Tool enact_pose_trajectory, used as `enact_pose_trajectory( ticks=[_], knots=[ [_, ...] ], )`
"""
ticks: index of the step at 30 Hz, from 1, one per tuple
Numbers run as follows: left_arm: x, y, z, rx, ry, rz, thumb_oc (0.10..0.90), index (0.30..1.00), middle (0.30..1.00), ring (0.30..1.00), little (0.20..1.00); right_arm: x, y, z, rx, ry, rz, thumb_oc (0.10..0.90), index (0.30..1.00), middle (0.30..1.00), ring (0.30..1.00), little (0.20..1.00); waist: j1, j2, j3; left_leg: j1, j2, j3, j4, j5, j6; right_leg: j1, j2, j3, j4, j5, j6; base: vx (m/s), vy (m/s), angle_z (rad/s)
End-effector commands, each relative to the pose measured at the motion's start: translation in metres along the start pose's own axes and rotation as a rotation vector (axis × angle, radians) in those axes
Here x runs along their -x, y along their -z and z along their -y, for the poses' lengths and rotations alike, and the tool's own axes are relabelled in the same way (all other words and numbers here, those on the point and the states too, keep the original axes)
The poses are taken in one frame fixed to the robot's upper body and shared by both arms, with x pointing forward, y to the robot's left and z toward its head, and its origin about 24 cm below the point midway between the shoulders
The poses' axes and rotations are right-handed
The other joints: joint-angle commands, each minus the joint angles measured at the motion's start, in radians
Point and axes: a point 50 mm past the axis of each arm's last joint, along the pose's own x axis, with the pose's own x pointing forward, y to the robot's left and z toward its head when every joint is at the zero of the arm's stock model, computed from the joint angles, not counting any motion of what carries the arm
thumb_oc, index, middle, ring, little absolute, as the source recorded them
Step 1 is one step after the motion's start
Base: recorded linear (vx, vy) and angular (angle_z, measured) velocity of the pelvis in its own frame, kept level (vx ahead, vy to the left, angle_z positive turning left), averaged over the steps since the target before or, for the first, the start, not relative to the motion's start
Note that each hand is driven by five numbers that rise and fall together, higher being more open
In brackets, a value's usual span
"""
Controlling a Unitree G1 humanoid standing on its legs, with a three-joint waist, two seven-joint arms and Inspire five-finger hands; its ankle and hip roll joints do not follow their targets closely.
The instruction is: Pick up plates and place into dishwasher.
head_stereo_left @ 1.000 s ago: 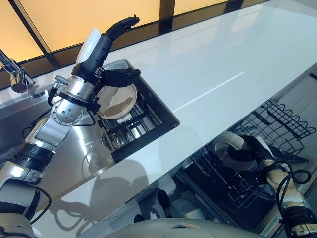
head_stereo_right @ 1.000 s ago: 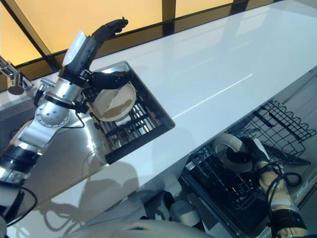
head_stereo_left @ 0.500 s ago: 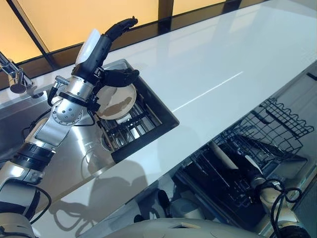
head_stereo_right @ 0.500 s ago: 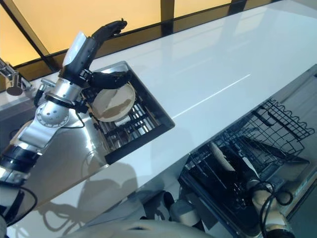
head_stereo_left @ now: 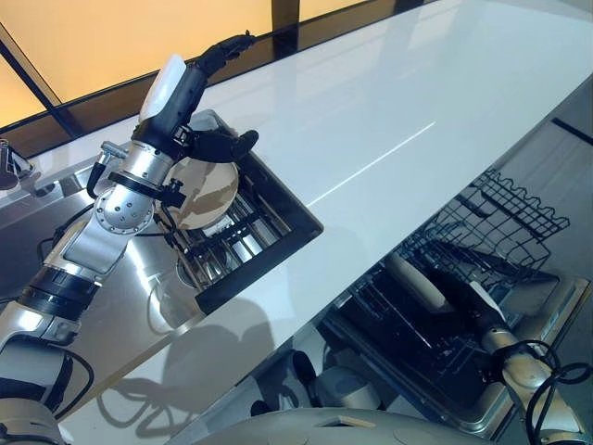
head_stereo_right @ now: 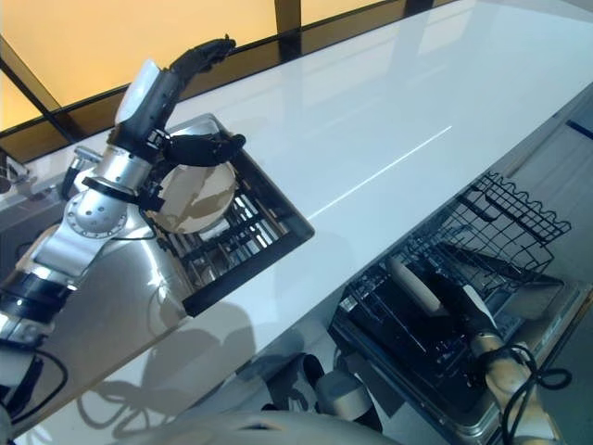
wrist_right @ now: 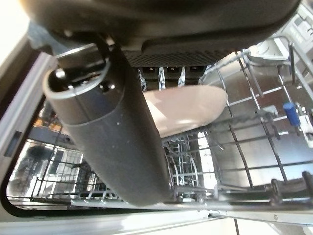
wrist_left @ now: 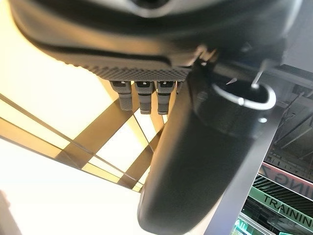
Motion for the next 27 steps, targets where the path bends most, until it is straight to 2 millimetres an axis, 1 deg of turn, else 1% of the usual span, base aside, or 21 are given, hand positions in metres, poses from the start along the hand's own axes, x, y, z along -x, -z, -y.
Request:
enact_pose_trajectory(
  ticks=[1,2,6,10,14,15,17,18,21,23,24,27],
  knots=[
    [-0.02,-0.029,-0.035,0.007,-0.168,0.186,0.8,0.9,0.9,0.9,0.9,0.004,-0.048,0.055,0.081,0.173,0.241,0.8,0.9,0.9,0.9,0.9,-0.019,0.029,-0.082,0.001,0.011,0.013,0.01,-0.061,0.012,-0.03,-0.028,-0.028,0.052,-0.048,0.168,0.0,0.01,-0.05],
    [-0.02,-0.029,-0.035,0.007,-0.169,0.185,0.8,0.9,0.9,0.9,0.9,0.004,-0.048,0.056,0.083,0.176,0.245,0.8,0.9,0.9,0.9,0.9,-0.019,0.029,-0.083,0.001,0.011,0.014,0.01,-0.061,0.012,-0.03,-0.027,-0.028,0.053,-0.048,0.168,-0.01,0.012,-0.04],
    [-0.018,-0.028,-0.038,-0.011,-0.172,0.175,0.8,0.9,0.9,0.9,0.9,0.013,-0.062,0.069,0.044,0.178,0.316,0.8,0.9,0.9,0.9,0.9,-0.03,0.032,-0.084,0.0,0.01,0.02,0.01,-0.061,0.011,-0.033,-0.025,-0.021,0.055,-0.05,0.169,0.0,0.01,-0.03],
    [-0.016,-0.024,-0.042,-0.018,-0.179,0.159,0.8,0.9,0.9,0.9,0.9,0.022,-0.071,0.075,0.021,0.187,0.374,0.8,0.9,0.9,0.9,0.9,-0.037,0.034,-0.087,-0.002,0.01,0.024,0.009,-0.061,0.01,-0.036,-0.022,-0.016,0.054,-0.051,0.168,-0.01,0.007,-0.02],
    [-0.015,-0.022,-0.045,-0.026,-0.185,0.147,0.8,0.9,0.9,0.9,0.9,0.029,-0.078,0.082,0.016,0.22,0.427,0.8,0.9,0.9,0.9,0.9,-0.044,0.035,-0.09,-0.005,0.01,0.029,0.008,-0.06,0.009,-0.039,-0.021,-0.012,0.053,-0.05,0.169,0.0,0.0,0.0],
    [-0.014,-0.02,-0.047,-0.038,-0.185,0.137,0.8,0.9,0.9,0.9,0.9,0.036,-0.083,0.09,0.012,0.26,0.475,0.8,0.9,0.9,0.9,0.9,-0.05,0.037,-0.092,-0.005,0.009,0.032,0.007,-0.06,0.009,-0.041,-0.019,-0.011,0.054,-0.049,0.169,0.0,0.0,0.0],
    [-0.013,-0.019,-0.047,-0.041,-0.185,0.135,0.8,0.9,0.9,0.9,0.9,0.038,-0.085,0.092,0.007,0.267,0.487,0.8,0.9,0.9,0.9,0.9,-0.051,0.037,-0.093,-0.004,0.009,0.033,0.007,-0.06,0.009,-0.042,-0.019,-0.01,0.054,-0.049,0.17,0.0,0.0,0.0],
    [-0.011,-0.016,-0.047,-0.054,-0.187,0.122,0.8,0.9,0.9,0.9,0.9,0.049,-0.098,0.103,-0.03,0.32,0.595,0.8,0.9,0.9,0.9,0.9,-0.056,0.04,-0.092,-0.004,0.008,0.034,0.007,-0.061,0.009,-0.041,-0.018,-0.009,0.054,-0.05,0.169,0.0,0.0,0.0],
    [-0.008,-0.014,-0.05,-0.068,-0.19,0.109,0.8,0.9,0.9,0.9,0.9,0.061,-0.111,0.111,-0.083,0.373,0.709,0.8,0.9,0.9,0.9,0.9,-0.056,0.044,-0.092,-0.005,0.007,0.034,0.007,-0.061,0.009,-0.039,-0.017,-0.008,0.055,-0.053,0.167,0.0,0.004,-0.01],
    [-0.007,-0.011,-0.051,-0.085,-0.197,0.093,0.8,0.9,0.9,0.9,0.9,0.069,-0.123,0.116,-0.122,0.424,0.809,0.8,0.9,0.9,0.9,0.9,-0.053,0.051,-0.09,-0.006,0.005,0.031,0.007,-0.063,0.012,-0.04,-0.016,-0.007,0.058,-0.057,0.166,0.0,0.018,-0.06],
    [-0.006,-0.009,-0.052,-0.092,-0.203,0.072,0.8,0.9,0.9,0.9,0.9,0.074,-0.131,0.118,-0.15,0.463,0.881,0.8,0.9,0.9,0.9,0.9,-0.05,0.057,-0.089,-0.008,0.002,0.027,0.007,-0.064,0.013,-0.039,-0.015,-0.008,0.058,-0.059,0.165,0.0,0.022,-0.05],
    [-0.002,0.003,-0.055,-0.102,-0.206,0.003,0.8,0.9,0.9,0.9,0.9,0.086,-0.144,0.121,-0.189,0.529,1.022,0.8,0.9,0.9,0.9,0.9,-0.044,0.07,-0.091,-0.009,0.001,0.027,0.007,-0.065,0.012,-0.034,-0.015,-0.014,0.056,-0.065,0.163,0.0,0.0,0.0]
  ],
)
